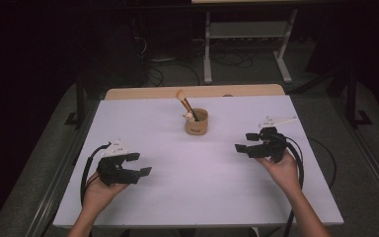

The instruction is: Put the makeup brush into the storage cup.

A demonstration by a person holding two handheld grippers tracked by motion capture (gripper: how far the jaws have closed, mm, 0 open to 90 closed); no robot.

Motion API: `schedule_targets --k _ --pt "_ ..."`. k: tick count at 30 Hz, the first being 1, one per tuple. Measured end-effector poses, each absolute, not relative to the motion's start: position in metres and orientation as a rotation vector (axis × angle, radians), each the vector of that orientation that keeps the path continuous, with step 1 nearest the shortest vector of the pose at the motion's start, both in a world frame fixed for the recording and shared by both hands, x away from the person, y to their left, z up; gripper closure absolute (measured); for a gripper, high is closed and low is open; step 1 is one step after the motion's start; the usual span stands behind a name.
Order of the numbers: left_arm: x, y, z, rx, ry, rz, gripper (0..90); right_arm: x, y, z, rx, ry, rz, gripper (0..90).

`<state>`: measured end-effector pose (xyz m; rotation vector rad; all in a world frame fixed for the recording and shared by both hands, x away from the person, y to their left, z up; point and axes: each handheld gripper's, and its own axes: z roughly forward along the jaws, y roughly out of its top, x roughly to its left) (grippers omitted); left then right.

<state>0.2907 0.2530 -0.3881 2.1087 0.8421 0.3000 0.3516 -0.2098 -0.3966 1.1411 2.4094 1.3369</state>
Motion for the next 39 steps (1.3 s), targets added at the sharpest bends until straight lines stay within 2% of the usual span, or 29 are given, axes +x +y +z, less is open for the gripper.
schedule_targets --k 17,39 --pt "0.289 0.252 -0.390 2.110 0.838 0.290 26.1 0.316 -0.238 -0.408 1.204 2.338 1.313 22.7" --pt "0.267 0.254 -0.403 2.136 0.817 0.336 25.8 0.288 -0.246 -0.425 1.212 2.319 1.297 22.4"
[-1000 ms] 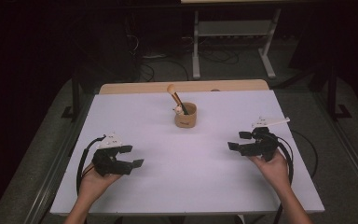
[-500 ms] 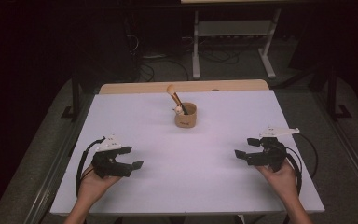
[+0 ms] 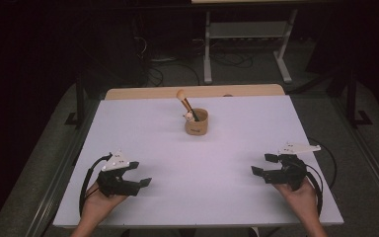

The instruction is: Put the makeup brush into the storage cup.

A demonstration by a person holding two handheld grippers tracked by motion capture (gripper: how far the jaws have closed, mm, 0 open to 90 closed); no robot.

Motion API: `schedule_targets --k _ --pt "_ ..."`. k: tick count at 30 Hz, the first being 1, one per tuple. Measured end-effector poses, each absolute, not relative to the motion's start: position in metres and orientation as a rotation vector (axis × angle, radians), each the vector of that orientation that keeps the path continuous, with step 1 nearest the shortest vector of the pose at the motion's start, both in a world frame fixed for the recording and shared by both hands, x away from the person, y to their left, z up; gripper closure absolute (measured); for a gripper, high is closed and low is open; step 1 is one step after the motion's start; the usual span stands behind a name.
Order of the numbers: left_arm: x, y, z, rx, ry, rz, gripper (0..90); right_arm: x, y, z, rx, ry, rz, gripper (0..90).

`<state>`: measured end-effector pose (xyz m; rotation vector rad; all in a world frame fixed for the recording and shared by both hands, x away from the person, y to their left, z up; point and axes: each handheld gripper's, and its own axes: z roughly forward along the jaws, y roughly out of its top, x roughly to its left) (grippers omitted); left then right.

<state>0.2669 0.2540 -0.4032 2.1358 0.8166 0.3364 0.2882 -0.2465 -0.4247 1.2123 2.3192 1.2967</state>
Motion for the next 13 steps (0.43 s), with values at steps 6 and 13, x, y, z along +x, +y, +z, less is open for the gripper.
schedule_targets --k 6,13 --pt "0.267 0.257 -0.405 2.116 0.834 0.343 25.8 0.284 -0.242 -0.429 1.188 2.343 1.267 22.5" --pt "0.268 0.259 -0.405 2.120 0.833 0.344 25.4 0.282 -0.232 -0.431 1.137 2.375 1.230 22.4"
